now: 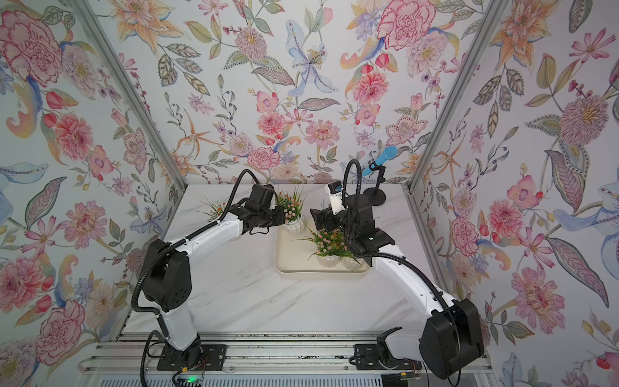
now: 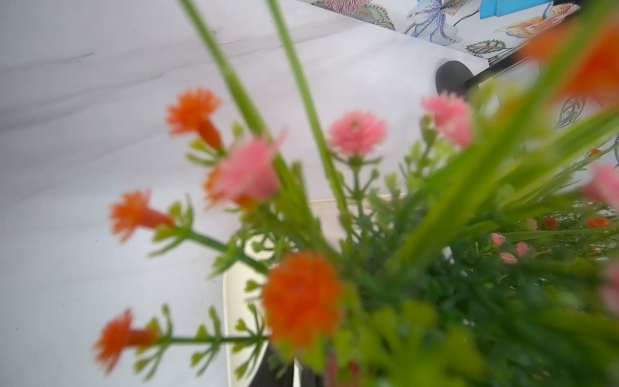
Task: Put the potted gypsophila into the storage box
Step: Pick up the baby's breath potted plant from the center of the board, then place the baby's breath potted plant at the storage box.
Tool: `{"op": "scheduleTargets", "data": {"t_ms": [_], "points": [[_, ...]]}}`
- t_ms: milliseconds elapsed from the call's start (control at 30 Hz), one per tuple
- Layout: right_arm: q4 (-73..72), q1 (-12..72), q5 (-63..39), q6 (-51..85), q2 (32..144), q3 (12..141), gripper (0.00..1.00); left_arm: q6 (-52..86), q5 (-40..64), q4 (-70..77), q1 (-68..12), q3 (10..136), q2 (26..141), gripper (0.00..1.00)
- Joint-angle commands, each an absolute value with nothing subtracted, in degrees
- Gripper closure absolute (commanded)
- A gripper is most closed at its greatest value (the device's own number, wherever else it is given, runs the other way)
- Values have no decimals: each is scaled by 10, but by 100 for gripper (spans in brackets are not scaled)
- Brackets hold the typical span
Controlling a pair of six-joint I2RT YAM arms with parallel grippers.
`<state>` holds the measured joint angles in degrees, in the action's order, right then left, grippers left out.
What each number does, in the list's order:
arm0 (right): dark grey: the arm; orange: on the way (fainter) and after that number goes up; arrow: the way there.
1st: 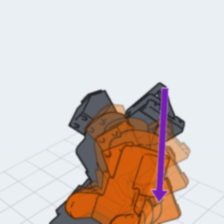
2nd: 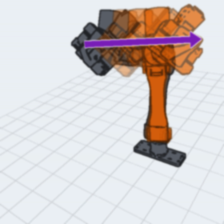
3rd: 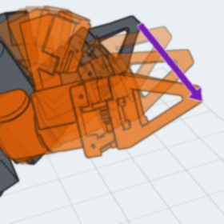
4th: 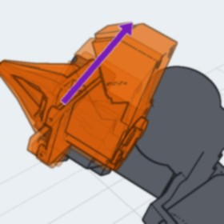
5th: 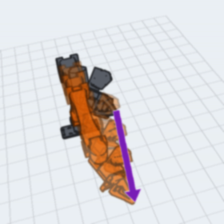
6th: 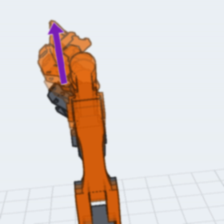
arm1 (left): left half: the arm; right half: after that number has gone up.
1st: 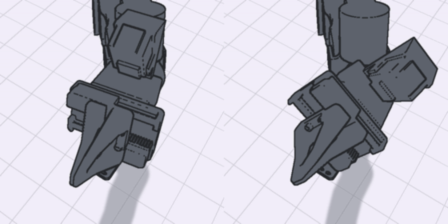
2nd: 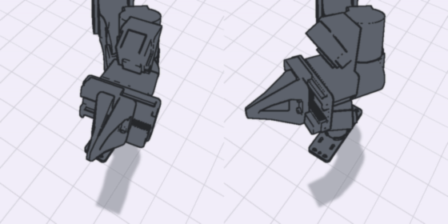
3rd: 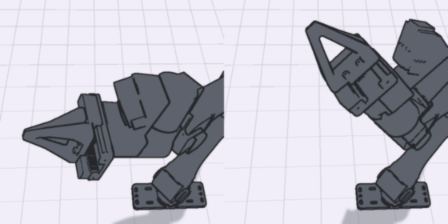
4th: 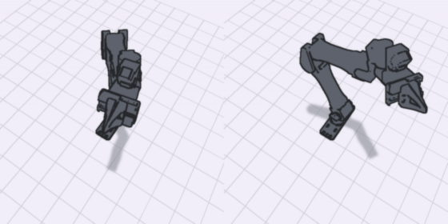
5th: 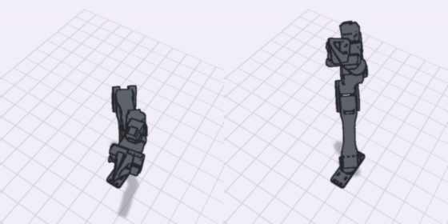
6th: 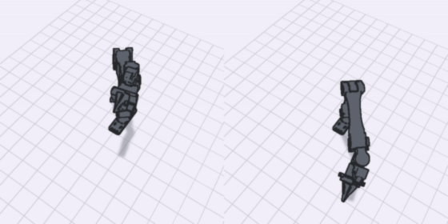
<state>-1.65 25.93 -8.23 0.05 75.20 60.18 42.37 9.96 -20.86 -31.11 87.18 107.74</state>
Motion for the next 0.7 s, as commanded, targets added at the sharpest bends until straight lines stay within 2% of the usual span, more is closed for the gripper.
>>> {"op": "scheduleTargets", "data": {"t_ms": [0,667], "points": [[-35,257,-116,8,740,600,0,417,109,-202,-321,914,1093,100],[-16,254,-77,1,730,598,0,404,110,-240,-329,967,1189,99]]}}
